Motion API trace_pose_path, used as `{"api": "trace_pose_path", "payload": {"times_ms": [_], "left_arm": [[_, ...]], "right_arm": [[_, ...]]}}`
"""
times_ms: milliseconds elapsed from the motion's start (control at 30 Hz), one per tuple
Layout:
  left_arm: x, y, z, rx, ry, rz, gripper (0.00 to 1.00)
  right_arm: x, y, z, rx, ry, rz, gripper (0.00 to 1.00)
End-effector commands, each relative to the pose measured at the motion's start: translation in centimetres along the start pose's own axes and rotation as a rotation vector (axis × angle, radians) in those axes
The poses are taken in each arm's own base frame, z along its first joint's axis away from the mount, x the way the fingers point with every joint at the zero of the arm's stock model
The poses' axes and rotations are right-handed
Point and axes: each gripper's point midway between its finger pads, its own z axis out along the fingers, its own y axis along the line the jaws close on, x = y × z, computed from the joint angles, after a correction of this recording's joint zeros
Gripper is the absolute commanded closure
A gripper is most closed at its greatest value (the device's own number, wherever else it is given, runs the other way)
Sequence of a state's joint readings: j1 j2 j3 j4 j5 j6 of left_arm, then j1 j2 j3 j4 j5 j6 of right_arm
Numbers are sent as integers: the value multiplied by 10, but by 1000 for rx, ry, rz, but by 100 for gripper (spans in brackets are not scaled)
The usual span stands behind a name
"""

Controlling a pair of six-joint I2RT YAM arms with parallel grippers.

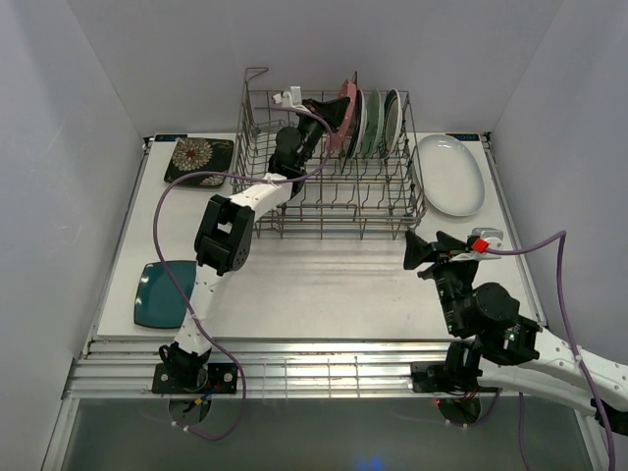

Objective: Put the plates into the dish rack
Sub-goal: Insert the plate into the dish rack.

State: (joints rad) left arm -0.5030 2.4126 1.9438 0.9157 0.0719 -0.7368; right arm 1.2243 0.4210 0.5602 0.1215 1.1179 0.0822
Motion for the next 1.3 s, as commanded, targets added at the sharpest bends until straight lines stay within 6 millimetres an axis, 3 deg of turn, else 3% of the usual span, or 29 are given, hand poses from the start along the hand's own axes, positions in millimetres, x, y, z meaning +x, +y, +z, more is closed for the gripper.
{"api": "trace_pose_path", "payload": {"times_ms": [0, 200, 667, 1133, 1200, 1267], "left_arm": [[-56, -38, 11, 86, -142, 10, 100], [-75, -35, 12, 70, -184, -23, 100], [-91, 8, 4, -24, -265, -37, 100], [-96, -2, -1, 8, -269, 28, 100], [-98, -6, -2, 22, -267, 55, 91], [-105, -14, -3, 43, -277, 73, 73]], "right_arm": [[-21, 1, -1, -1, -36, 83, 27], [-20, 4, 0, -7, -32, 77, 27], [-20, 16, 2, -43, -1, 85, 27], [-19, 17, 2, -41, 11, 87, 28], [-20, 18, 3, -40, 12, 81, 27], [-19, 18, 3, -38, 14, 74, 27]]}}
